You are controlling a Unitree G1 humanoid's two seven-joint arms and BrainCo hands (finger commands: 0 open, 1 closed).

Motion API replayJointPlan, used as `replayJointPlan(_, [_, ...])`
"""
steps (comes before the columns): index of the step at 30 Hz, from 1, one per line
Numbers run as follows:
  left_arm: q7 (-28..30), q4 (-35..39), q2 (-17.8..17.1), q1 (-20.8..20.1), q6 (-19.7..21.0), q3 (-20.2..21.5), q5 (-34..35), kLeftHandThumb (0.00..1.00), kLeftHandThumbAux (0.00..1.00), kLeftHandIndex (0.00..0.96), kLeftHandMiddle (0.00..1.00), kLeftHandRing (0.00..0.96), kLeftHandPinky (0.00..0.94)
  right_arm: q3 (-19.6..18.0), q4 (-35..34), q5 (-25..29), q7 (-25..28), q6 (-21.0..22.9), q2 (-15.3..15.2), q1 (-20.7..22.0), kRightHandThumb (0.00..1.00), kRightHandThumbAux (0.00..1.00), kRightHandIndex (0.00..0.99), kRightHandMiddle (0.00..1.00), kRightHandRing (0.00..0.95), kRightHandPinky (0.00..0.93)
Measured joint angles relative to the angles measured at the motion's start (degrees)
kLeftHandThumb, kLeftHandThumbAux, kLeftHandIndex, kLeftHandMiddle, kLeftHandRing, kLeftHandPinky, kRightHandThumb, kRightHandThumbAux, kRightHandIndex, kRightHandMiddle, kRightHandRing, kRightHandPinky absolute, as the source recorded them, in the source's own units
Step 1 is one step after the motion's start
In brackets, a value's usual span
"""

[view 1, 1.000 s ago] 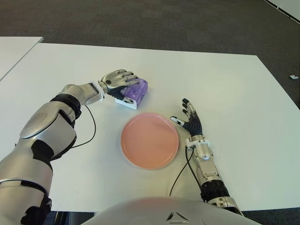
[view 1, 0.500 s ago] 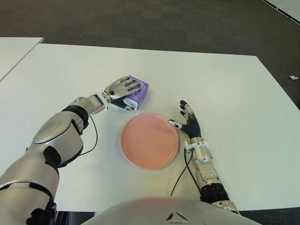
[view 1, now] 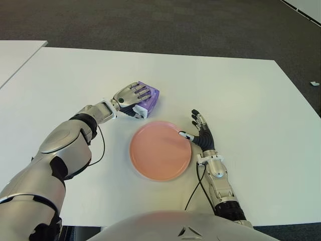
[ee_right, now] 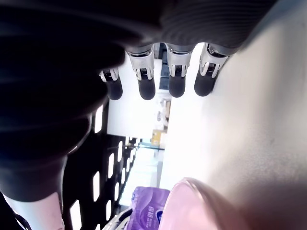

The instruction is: Put the tissue paper into the plate.

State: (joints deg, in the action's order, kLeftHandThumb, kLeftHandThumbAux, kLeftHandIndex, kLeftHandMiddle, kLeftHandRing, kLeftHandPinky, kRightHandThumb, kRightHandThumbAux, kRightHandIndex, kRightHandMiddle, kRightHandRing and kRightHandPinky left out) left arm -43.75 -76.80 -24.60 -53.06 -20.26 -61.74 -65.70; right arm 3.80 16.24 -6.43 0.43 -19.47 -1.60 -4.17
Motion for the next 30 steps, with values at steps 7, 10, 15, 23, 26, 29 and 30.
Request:
replayJointPlan(7, [0.7,-0.2,0.1,-0.2,0.1,-0.1,0.0,0.308,0.146,0.000,0.000,0.000,0.000,0.2,-1.2,-0.1,0.0,1.2,0.1,-0.8,0.000,0.747,0.000,0.000,0.000,0.000])
replayJointPlan(10, [0.8,-0.2,0.1,-0.1,0.4,-0.1,0.0,0.317,0.140,0.000,0.000,0.000,0.000,0.3,-1.7,-0.1,0.0,1.4,0.1,-1.1,0.000,0.744,0.000,0.000,0.000,0.000])
replayJointPlan(15, [1.2,-0.2,0.2,0.0,1.0,-0.1,0.0,0.321,0.134,0.000,0.000,0.000,0.000,0.5,-2.1,-0.1,0.0,1.6,0.1,-1.4,0.000,0.738,0.000,0.000,0.000,0.000])
replayJointPlan(23, [1.5,-0.3,0.2,0.2,1.5,-0.1,0.0,0.273,0.141,0.000,0.000,0.000,0.000,0.7,-2.7,-0.1,0.0,2.2,0.1,-1.6,0.000,0.717,0.000,0.000,0.000,0.000])
replayJointPlan(26, [1.7,-0.3,0.2,0.2,1.6,-0.1,0.0,0.257,0.147,0.000,0.000,0.000,0.000,0.8,-2.7,-0.1,0.1,2.3,0.0,-1.6,0.000,0.713,0.000,0.000,0.000,0.000])
replayJointPlan(29, [2.2,-0.3,0.2,0.2,1.7,-0.1,0.0,0.253,0.153,0.000,0.000,0.000,0.000,0.8,-2.8,-0.1,0.1,2.4,-0.1,-1.6,0.000,0.715,0.000,0.000,0.000,0.000])
replayJointPlan(30, [2.2,-0.3,0.2,0.2,1.8,-0.1,0.0,0.253,0.156,0.000,0.000,0.000,0.000,0.8,-2.8,-0.1,0.1,2.4,-0.1,-1.6,0.000,0.716,0.000,0.000,0.000,0.000])
